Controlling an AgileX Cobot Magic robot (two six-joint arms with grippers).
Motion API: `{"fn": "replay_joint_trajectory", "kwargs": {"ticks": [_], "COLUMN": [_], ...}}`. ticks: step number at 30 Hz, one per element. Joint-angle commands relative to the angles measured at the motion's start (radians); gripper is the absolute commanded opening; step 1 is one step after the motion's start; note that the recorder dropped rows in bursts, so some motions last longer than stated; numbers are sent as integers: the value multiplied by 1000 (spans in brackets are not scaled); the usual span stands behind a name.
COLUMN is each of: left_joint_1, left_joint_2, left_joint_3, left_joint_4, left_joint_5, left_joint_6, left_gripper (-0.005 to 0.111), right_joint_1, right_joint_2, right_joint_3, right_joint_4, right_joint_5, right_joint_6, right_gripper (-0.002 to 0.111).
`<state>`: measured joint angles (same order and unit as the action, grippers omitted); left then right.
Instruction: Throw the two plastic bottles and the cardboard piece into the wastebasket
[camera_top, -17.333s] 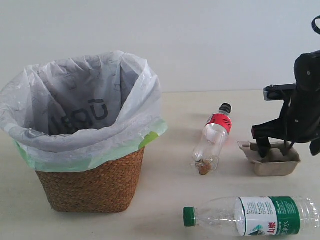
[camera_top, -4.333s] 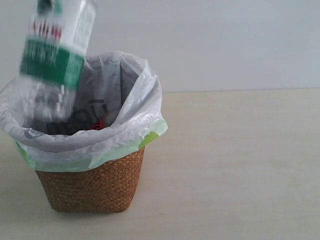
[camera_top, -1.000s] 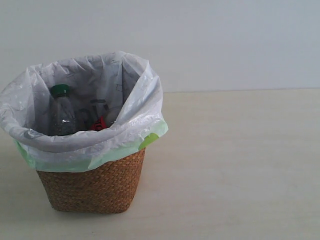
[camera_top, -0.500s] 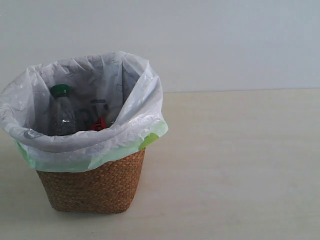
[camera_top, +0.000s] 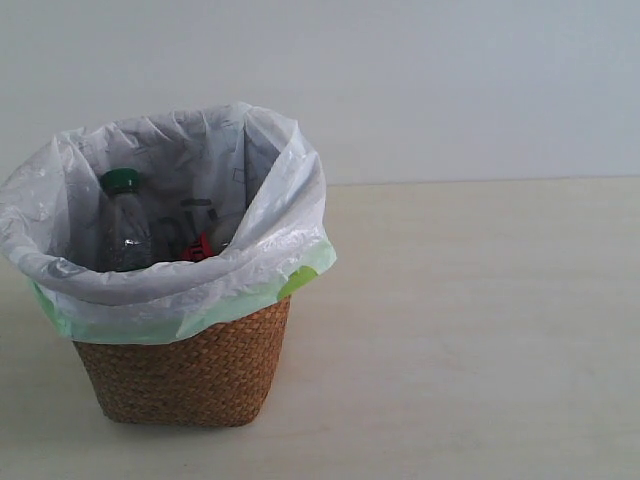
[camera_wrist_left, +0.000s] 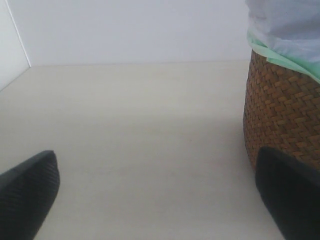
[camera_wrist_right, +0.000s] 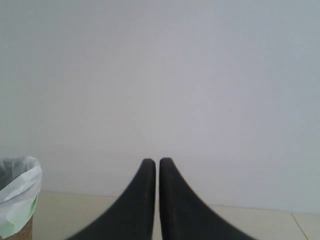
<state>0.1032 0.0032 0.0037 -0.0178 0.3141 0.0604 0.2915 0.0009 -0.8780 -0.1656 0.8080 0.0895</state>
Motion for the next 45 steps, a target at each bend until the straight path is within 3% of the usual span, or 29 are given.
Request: {"fn": "replay_joint_trajectory", "kwargs": {"ticks": [1, 11, 25, 31, 45], "left_joint_1": [4, 4, 4, 4, 4], "left_joint_2": [-3, -3, -3, -3, -3], "left_joint_3": [-4, -4, -4, -4, -4], "left_joint_4": [0, 0, 0, 0, 0], "left_joint_5": [-6, -6, -6, -6, -6], "left_joint_6": [-9, -9, -9, -9, -9], "left_gripper": [108, 108, 108, 108, 108], "right_joint_1": [-4, -4, -4, -11, -149], "right_joint_2": [-1, -1, -1, -1, -1], "right_joint_3": [164, 554, 878, 878, 878], "right_joint_4": [-5, -5, -5, -2, 40], "right_joint_5": [-165, -471, -847, -776, -496], "right_joint_6": [-13, -41, -90, -101, -20], "right_gripper": [0, 0, 0, 0, 0]}}
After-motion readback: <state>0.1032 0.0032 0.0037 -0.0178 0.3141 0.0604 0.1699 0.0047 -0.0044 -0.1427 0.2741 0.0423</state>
